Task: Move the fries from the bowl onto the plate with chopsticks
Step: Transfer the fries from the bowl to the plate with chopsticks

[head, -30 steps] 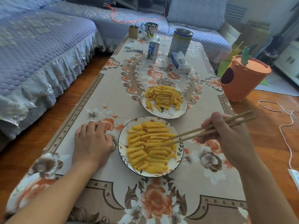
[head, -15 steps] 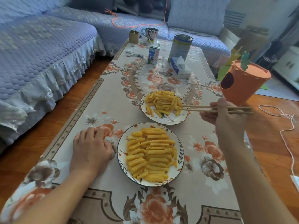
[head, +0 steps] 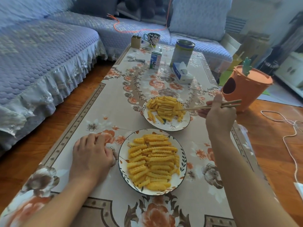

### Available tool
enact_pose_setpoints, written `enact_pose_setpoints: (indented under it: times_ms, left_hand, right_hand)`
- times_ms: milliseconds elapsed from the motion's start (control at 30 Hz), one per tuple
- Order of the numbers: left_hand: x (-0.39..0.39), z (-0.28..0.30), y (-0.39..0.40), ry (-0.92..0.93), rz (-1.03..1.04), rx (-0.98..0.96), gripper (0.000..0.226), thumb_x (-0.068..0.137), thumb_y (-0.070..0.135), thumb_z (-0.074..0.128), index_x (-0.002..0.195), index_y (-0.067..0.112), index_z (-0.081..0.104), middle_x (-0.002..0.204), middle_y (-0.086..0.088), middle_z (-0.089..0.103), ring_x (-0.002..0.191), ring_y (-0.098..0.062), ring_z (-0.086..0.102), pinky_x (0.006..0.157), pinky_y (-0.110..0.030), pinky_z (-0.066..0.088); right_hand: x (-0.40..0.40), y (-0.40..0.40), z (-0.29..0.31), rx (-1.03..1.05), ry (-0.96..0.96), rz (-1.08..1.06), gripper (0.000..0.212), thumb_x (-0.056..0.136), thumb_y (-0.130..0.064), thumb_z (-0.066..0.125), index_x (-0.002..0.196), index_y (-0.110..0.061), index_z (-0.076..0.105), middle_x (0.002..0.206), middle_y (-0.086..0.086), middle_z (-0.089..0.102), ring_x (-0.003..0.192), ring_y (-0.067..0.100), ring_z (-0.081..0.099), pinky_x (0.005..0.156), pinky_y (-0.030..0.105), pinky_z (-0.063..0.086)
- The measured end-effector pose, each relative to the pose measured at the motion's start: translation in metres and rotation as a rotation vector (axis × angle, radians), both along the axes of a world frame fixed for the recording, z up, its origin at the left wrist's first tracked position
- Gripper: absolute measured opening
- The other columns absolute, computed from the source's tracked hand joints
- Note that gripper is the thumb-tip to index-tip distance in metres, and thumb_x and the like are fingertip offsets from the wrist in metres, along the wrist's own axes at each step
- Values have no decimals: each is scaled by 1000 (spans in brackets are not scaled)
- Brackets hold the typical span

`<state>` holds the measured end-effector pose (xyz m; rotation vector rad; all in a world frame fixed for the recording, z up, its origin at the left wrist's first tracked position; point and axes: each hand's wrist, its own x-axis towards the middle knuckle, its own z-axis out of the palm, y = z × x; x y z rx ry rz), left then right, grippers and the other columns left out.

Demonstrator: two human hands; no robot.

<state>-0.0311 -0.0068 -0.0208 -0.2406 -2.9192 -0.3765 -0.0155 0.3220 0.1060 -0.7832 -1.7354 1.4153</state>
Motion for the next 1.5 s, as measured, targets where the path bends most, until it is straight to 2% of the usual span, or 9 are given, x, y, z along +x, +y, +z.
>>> enact_pose_setpoints:
  times_ms: [133,333,400,567,733,900,1100,1300,1500]
  left_hand:
    - [1,2,1,7,-2,7,44,84,33,40,120,18,62,113,-8,59,105,-28,50,98,-48,43]
    - [3,4,1,-18,6,-15,45,85,34,40,122,18,59,113,-10,58,107,-30,49,99,-49,42]
    - [4,3,1,-17,6,-14,45,85,34,40,122,17,59,114,-11,58,107,-31,49,99,-50,43]
    - [4,4,2,-20,11,5,45,84,34,40,122,19,60,113,-11,58,107,-31,49,100,-51,42]
    - [4,4,2,-18,7,6,43,85,33,40,119,17,60,112,-11,58,105,-31,48,99,-51,42]
    - [5,3,2,-5,3,14,41,84,32,40,116,15,60,110,-11,58,103,-31,49,97,-51,43]
    - [3,1,0,-10,6,14,44,83,32,41,119,18,62,111,-8,58,105,-29,50,99,-49,43]
    - [1,1,0,-10,-10,16,46,83,33,41,121,19,63,112,-6,59,107,-27,50,101,-47,43]
    - [0,0,-1,-11,-16,7,43,84,32,42,119,21,63,112,-5,59,107,-26,51,100,-47,43]
  right_hand:
    - [31,10,15,-119,82,55,47,107,-39,48,80,-5,66,67,13,73,60,28,74,71,45,65]
    - [93,-5,34,-130,-76,681,48,99,-35,49,70,-3,71,60,21,67,54,37,69,54,39,61]
    - [107,-14,35,-59,-175,761,47,96,-34,49,70,-1,71,60,24,67,54,39,69,54,40,62]
    - [120,-23,26,107,-221,738,45,90,-39,53,80,2,68,62,23,69,55,35,71,53,31,60]
    - [121,-19,25,177,-202,712,36,88,-34,58,79,0,69,62,20,69,55,34,72,54,36,61]
    - [104,-7,32,69,-20,540,36,90,-32,59,79,1,67,59,19,67,51,35,69,52,37,61]
    - [34,3,2,42,76,303,31,108,-27,51,89,-9,68,66,5,72,65,24,74,70,41,65]
    - [-5,-8,-16,185,60,329,25,106,-25,55,90,-13,70,81,21,72,68,26,75,71,45,64]
    - [-17,-12,-10,278,95,295,26,105,-26,57,86,-14,70,74,19,71,64,26,75,66,46,63]
